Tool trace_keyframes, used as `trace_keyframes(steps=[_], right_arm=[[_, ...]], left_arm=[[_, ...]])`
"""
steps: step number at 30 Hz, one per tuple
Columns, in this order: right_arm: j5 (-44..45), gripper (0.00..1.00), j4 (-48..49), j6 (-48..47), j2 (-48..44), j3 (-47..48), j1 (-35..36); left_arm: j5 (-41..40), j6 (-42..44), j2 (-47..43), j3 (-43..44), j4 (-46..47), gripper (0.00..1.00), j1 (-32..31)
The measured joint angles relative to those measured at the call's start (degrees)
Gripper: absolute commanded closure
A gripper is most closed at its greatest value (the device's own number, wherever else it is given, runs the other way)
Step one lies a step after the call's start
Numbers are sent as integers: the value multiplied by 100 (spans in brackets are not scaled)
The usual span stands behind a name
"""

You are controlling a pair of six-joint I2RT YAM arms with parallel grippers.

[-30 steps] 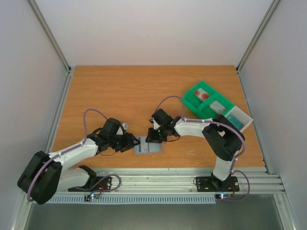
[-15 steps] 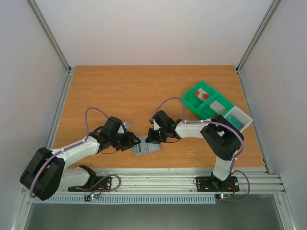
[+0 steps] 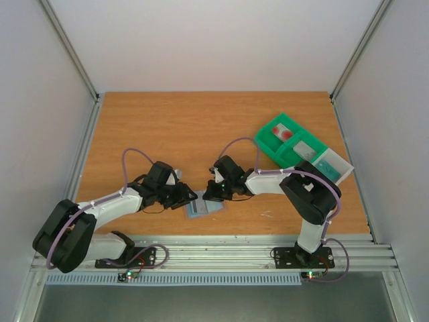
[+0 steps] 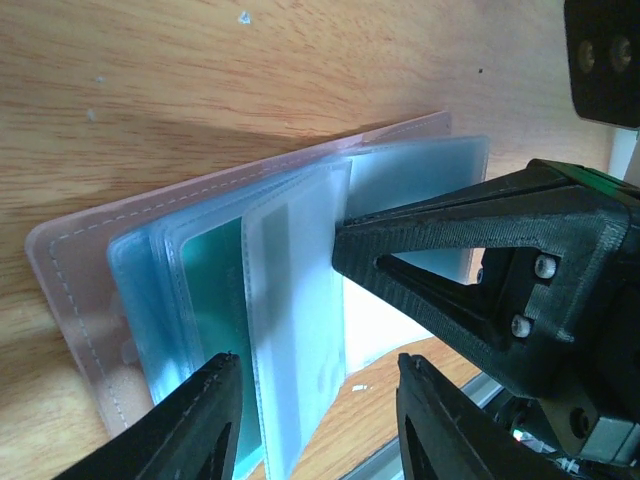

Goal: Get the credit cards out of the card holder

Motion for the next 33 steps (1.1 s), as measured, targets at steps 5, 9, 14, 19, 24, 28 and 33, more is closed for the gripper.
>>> trace_keyframes(steps=[5,9,14,19,24,28,33], right_arm=[[-2,99,44,44,0,-17,0],[-7,98,98,85,0,-44,0],[-2,96,149,173,-20,-81,0],[2,89,168,258,-72,-125,0],[153,77,-247,225,-302,-98,2],[420,69,-822,68,-638,-26,0],[813,65,-1464,-212,-909,234,0]], left_arm=[[0,-2,72,0,68,63,7],[-20,9,72,0,96,72,26],[-33,4,146,0,142,81,33],[-42,24,190,0,160,97,33],[-44,70,212,15,155,100,37],[-46,129,219,90,109,100,55],[-72,195,219,195,-35,99,74]])
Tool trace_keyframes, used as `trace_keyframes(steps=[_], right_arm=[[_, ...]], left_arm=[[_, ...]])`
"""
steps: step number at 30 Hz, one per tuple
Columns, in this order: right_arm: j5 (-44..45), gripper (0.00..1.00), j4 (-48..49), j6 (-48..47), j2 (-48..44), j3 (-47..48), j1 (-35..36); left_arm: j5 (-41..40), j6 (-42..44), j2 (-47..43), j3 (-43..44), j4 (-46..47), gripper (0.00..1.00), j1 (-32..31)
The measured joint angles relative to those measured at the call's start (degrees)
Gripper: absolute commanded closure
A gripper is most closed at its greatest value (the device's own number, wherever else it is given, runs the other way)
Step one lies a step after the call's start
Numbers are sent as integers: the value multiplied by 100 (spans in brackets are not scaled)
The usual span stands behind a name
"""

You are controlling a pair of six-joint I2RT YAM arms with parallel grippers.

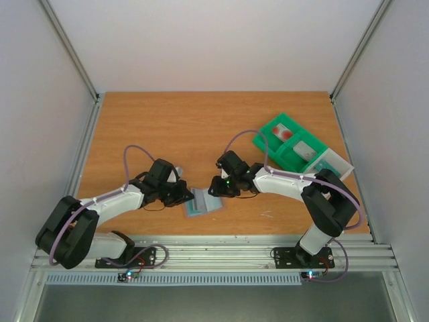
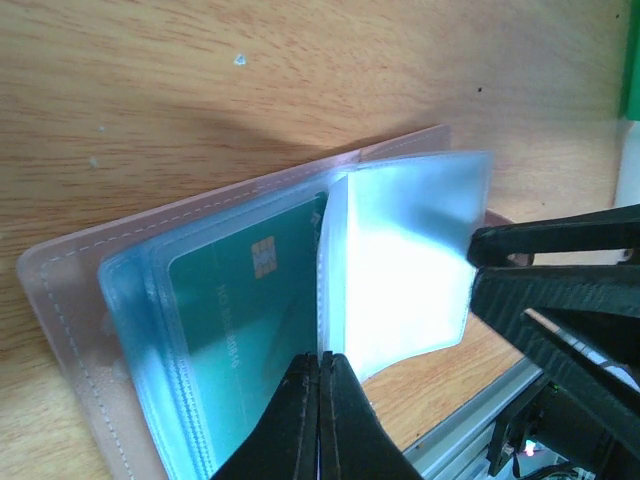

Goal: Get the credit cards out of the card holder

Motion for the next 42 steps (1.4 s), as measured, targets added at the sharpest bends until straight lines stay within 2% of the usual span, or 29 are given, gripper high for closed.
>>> trace_keyframes(steps=[8,12,24,42], right_arm=[[595,66,-459,-372,-85,59,0],[737,70,-503,-446,-22,59,0],[756,83,-389,-487,107,-125,0],[540,87,216,-197,103,-444,0]], left_arm=[[-39,63,0,9,-111,99,17],[-39,68,0,31,-168,97,17],[57,63,11,61,-168,86,22],[570,-262,190,83,398,80,4]])
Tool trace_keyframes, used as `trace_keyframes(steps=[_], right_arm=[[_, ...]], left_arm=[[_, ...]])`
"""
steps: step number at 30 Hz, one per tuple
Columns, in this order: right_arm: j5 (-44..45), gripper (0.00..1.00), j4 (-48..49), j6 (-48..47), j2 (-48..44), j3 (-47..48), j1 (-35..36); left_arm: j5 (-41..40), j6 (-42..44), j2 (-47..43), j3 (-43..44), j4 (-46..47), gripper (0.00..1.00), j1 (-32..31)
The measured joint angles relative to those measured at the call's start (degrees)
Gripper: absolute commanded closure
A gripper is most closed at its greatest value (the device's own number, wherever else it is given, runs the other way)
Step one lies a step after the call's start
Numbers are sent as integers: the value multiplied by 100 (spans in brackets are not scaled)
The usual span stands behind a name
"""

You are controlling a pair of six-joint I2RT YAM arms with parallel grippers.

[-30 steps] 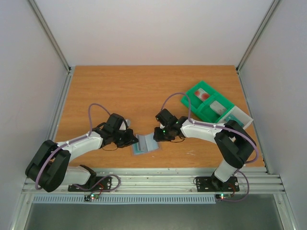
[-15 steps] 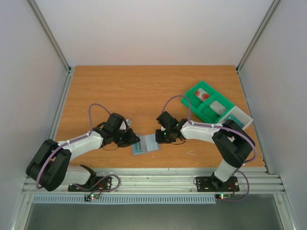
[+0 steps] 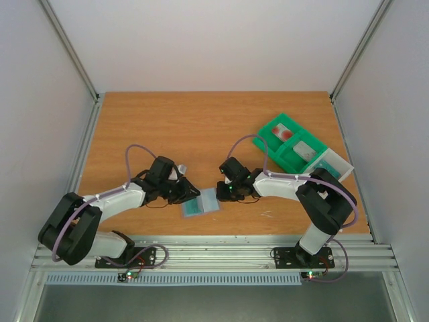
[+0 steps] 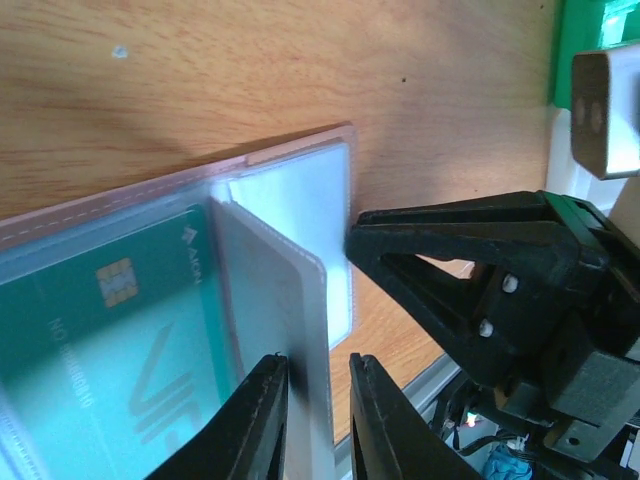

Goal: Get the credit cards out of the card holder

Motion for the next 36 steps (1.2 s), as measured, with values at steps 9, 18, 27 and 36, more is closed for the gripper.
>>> trace_keyframes(steps=[9,18,27,36], right_arm=[[-44,87,203,111,-50,-127,0],[-118,87,240,177,-94,-190,0],[-76,84,31,210,-319,-267,0],[-55,87,-251,216,-841,-212,0]], left_arm=[[105,-131,168,83,282,76,-68],[184,-262,328,83,535,70,-136],[138,-186,297,87,393,66,-138],[-315,122,9,94,-127,67,-151]])
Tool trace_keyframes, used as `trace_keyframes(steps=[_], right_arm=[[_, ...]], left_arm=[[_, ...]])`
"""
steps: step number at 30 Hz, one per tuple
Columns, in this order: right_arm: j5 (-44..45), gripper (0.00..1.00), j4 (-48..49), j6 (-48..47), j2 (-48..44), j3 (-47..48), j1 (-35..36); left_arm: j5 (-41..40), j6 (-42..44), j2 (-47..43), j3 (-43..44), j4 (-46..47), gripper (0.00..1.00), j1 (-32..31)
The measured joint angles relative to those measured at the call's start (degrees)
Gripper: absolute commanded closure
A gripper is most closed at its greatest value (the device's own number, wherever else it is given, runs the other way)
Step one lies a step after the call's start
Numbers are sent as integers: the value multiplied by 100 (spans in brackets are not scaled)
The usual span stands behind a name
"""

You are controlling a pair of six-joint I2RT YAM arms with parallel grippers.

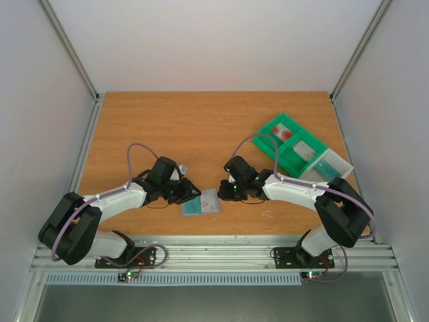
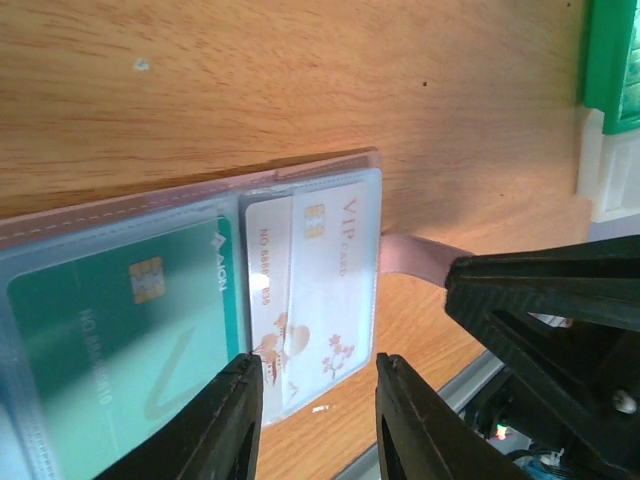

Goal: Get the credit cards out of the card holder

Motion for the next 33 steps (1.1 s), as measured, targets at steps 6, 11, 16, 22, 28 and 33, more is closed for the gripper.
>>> trace_keyframes(steps=[6,11,16,22,28,33], right_arm=[[-157,88,2,83,-22,140,28],[-260,88,92,125,192,299,125],[-334,89,109,149,525,350,151],[-369,90,133,149,782,361,151],[-407,92,133,146,922,363,153],[-422,92,153,153,946,363,153]], left_arm=[[-83,74,61,-2,-7,68,15],[-111,74,96,-39,28,68,35],[-120,74,111,-116,96,68,39],[-118,74,282,-201,201,68,39],[-116,72,402,-219,306,68,39],[-94,70,476,-219,411,68,39]])
